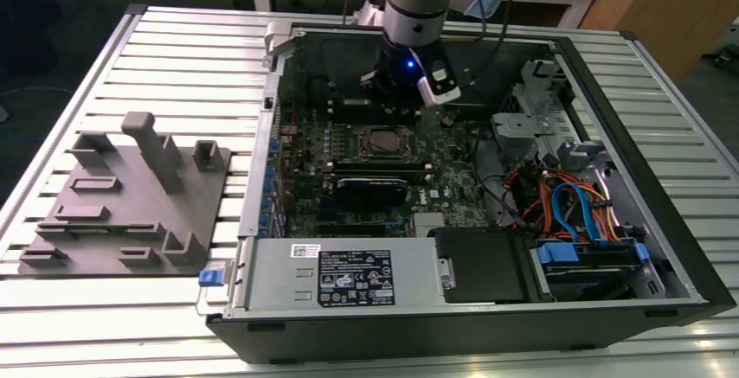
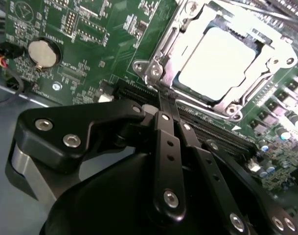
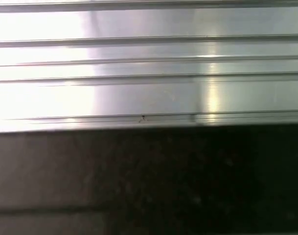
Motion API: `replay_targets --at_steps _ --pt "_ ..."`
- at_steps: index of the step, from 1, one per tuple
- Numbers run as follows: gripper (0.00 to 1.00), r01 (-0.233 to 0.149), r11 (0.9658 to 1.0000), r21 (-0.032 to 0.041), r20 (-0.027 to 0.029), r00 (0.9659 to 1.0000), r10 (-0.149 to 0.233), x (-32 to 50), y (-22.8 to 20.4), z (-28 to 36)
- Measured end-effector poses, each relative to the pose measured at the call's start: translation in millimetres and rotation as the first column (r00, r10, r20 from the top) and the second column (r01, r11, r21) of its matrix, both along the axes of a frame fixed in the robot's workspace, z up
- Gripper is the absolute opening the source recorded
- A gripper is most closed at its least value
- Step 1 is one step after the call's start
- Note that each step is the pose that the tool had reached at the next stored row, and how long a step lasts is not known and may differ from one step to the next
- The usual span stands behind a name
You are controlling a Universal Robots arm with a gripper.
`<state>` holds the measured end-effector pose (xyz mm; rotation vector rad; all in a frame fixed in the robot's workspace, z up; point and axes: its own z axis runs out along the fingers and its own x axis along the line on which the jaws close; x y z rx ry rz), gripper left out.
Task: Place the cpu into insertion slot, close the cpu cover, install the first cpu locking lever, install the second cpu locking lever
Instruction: 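Install the first cpu locking lever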
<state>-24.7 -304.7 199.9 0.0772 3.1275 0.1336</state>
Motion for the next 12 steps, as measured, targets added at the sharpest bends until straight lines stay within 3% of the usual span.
replay_targets --at_steps 6,10,12 --pt "0.11 0.0 1.0 -0.0011 -0.0001 1.0 0.0 0.0 -0.4 2.4" --pt "0.11 0.0 1.0 -0.0052 -0.0001 1.0 0.0 0.0 -6.3 2.4" --pt "0.11 0.0 1.0 -0.0059 0.0 1.0 0.0 0.0 -6.7 2.3"
